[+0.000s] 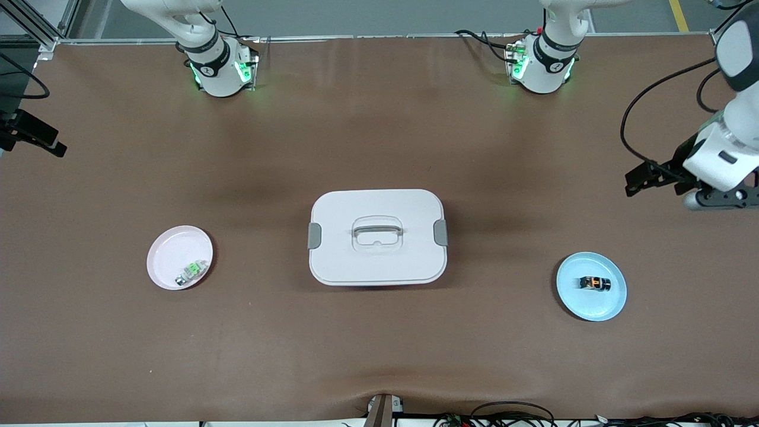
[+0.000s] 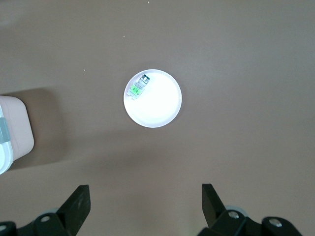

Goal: Transfer orange switch to right arm and place
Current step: 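Reach the left gripper down to the orange switch on the blue plate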

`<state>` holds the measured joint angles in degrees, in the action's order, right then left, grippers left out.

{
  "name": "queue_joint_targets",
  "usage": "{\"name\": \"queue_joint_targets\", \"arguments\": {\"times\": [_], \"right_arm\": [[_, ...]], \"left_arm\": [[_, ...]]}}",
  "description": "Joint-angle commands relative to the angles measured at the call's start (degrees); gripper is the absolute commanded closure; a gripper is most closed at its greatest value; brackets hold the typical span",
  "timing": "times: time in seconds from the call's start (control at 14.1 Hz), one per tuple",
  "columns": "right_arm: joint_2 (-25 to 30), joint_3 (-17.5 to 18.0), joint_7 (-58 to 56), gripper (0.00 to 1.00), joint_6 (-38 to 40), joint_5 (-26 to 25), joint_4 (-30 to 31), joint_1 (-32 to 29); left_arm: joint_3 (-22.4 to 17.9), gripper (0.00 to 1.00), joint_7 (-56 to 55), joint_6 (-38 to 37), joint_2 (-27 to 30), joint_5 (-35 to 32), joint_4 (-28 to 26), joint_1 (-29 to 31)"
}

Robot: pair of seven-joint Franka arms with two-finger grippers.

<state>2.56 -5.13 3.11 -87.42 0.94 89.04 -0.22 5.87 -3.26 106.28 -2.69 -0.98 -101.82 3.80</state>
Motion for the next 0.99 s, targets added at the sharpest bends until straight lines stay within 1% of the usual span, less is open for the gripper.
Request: {"name": "queue_joint_targets", "arguments": {"times": [0.0,0.14,0.43,0.57,0.78,0.92], "right_arm": [[0.2,0.0,0.6,0.00,0.1,0.3,-0.4,-0.2],[0.2,0.0,0.6,0.00,0.1,0.3,-0.4,-0.2],[0.2,0.1,0.6,0.00,0.1,0.3,-0.4,-0.2],[0.2,0.1,0.6,0.00,0.1,0.3,-0.4,-0.2],[0.2,0.1,0.6,0.00,0.1,0.3,-0.4,-0.2],[0.2,0.1,0.6,0.00,0.1,0.3,-0.4,-0.2]], "left_arm": [[0.0,0.00,2.0,3.6,-2.8,0.0,-0.7,0.3],[-0.1,0.00,2.0,4.7,-5.4,-0.1,-0.7,0.3],[0.0,0.00,3.2,8.2,-9.5,-2.6,-0.3,0.4],[0.0,0.00,3.3,11.0,-12.2,-2.6,-0.2,1.5],[0.0,0.00,6.1,17.6,-17.0,-2.7,0.0,2.2],[0.0,0.00,8.2,18.8,-20.1,-2.7,2.1,2.4]]}}
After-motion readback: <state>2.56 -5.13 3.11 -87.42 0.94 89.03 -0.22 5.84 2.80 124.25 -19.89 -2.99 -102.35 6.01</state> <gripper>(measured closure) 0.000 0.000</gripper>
